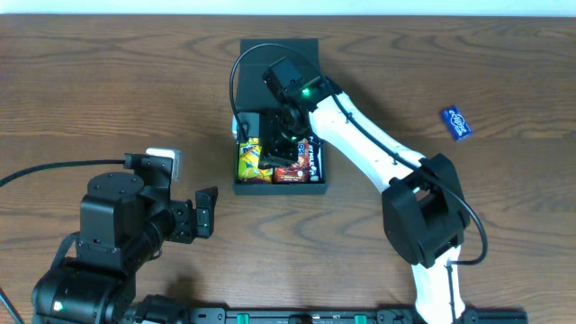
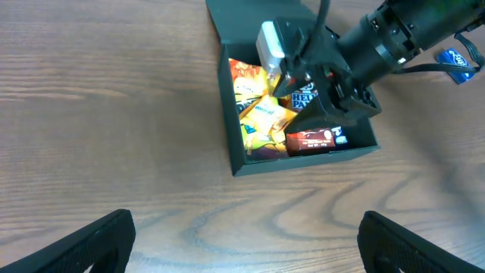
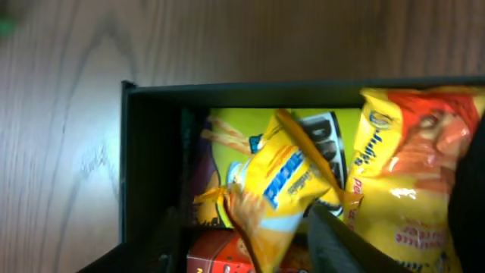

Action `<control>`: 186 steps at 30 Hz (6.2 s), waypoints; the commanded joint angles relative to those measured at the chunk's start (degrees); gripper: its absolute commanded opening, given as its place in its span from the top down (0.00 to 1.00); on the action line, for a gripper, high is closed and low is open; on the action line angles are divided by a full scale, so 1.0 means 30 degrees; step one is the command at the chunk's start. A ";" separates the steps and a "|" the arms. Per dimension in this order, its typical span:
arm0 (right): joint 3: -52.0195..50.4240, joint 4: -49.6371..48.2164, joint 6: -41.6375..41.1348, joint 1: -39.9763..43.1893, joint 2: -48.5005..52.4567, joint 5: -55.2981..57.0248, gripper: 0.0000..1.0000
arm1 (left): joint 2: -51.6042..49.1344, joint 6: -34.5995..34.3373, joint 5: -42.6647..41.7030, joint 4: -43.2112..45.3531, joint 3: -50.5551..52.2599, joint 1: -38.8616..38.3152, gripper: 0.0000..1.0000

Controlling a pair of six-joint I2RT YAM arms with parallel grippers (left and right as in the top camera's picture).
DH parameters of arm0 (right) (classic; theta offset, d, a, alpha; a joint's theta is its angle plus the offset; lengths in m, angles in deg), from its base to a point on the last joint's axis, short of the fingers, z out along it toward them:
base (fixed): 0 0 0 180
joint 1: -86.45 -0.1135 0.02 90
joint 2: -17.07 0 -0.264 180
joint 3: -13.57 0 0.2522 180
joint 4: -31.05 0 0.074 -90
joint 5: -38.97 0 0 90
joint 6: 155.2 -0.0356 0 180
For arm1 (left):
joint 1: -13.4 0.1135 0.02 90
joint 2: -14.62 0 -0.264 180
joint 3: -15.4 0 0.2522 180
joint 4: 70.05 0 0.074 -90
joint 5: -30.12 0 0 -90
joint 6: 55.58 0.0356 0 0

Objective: Pack container
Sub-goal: 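Lower the Le-mona packet into the box's left side and release, then move the right gripper to the blue Eclipse mint tin and grasp, then carry the Eclipse tin over the box and lower it into the right corner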

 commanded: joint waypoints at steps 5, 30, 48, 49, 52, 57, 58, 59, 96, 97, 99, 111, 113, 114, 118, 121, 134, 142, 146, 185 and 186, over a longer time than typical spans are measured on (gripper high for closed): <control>0.0277 -0.0022 0.1253 0.0109 -0.0466 -0.0138 0.47 | 0.0007 0.0146 -0.0073 -0.0051 -0.0066 0.0022 0.05; 0.1166 0.0787 -1.2123 0.4583 -0.3111 1.0506 0.64 | 0.0007 0.0146 -0.0066 -0.0051 -0.0066 0.0022 0.05; -0.0058 0.0838 -0.9231 1.5074 -0.3024 0.8794 0.38 | 0.0007 0.0146 -0.0073 -0.0058 -0.0066 0.0022 0.05; -0.0335 0.0699 -0.8801 1.5409 -0.3024 0.8189 0.37 | 0.0007 0.0146 -0.0066 -0.0051 -0.0066 0.0022 0.05; -0.1450 -0.0233 -0.8262 1.6094 -0.3024 0.7832 0.32 | 0.0007 0.0146 -0.0066 -0.0051 -0.0066 0.0022 0.05; -0.3796 -0.2339 -0.6849 1.6495 -0.3024 0.7970 0.31 | 0.0007 0.0146 -0.0073 -0.0051 -0.0066 0.0022 0.05; -0.4379 -0.3031 -0.6637 1.6575 -0.3024 0.8072 0.30 | 0.0007 0.0146 -0.0066 -0.0051 -0.0066 0.0022 0.05; -0.4707 -0.3453 -0.6484 1.6633 -0.3024 0.8094 0.28 | 0.0007 0.0146 -0.0073 -0.0058 -0.0066 0.0022 0.05; -0.8568 -0.9974 -0.5683 1.7602 -0.0546 0.7315 0.48 | 0.0007 0.0146 -0.0066 -0.0051 -0.0066 0.0022 0.05; -0.8575 -0.9952 -0.5683 1.7602 -0.0546 0.7286 0.50 | 0.0007 0.0146 -0.0066 -0.0058 -0.0066 0.0022 0.05; -0.8575 -0.9952 -0.5989 1.7602 -0.0546 0.7184 0.55 | 0.0007 0.0146 -0.0073 -0.0058 -0.0066 0.0022 0.05; -0.8109 -0.9938 -1.0309 1.7544 -0.0758 0.6506 0.77 | 0.0007 0.0146 -0.0066 -0.0051 -0.0066 0.0022 0.05; -0.7839 -0.9865 -1.1213 1.7522 -0.1049 0.5275 0.80 | 0.0007 0.0146 -0.0066 -0.0051 -0.0066 0.0022 0.05; -0.7686 -0.9857 -1.1577 1.7471 -0.1224 0.4524 0.80 | 0.0007 0.0146 -0.0066 -0.0051 -0.0066 0.0022 0.05; -0.7169 -0.9865 -1.2888 1.6954 -0.2142 0.1377 0.84 | 0.0007 0.0146 -0.0066 -0.0051 -0.0066 0.0022 0.05; -0.7053 -0.9879 -1.3988 1.6152 -0.2973 0.0452 0.85 | 0.0007 0.0146 -0.0073 -0.0051 -0.0066 0.0022 0.05; -0.7053 -0.9719 -1.8710 0.9231 -0.5100 -0.0954 0.96 | 0.0007 0.0146 -0.0073 -0.0051 -0.0066 0.0022 0.05; -0.7053 -0.8058 -2.0189 0.4976 -0.5100 -0.0648 0.98 | 0.0007 0.0146 -0.0066 -0.0058 -0.0066 0.0022 0.05; -0.7053 -0.7300 -2.1507 0.3810 -0.5100 0.0430 0.98 | 0.0007 0.0153 -0.0066 -0.0051 -0.0066 0.0022 0.05; -0.3905 -0.5508 -2.2345 0.0736 -0.6171 0.8852 0.01 | 0.0007 0.0146 -0.0073 -0.0051 -0.0066 0.0022 0.05; -0.3803 -0.5668 -2.1901 0.0743 -0.6324 0.8845 0.01 | 0.0007 0.0146 -0.0066 -0.0058 -0.0066 0.0022 0.05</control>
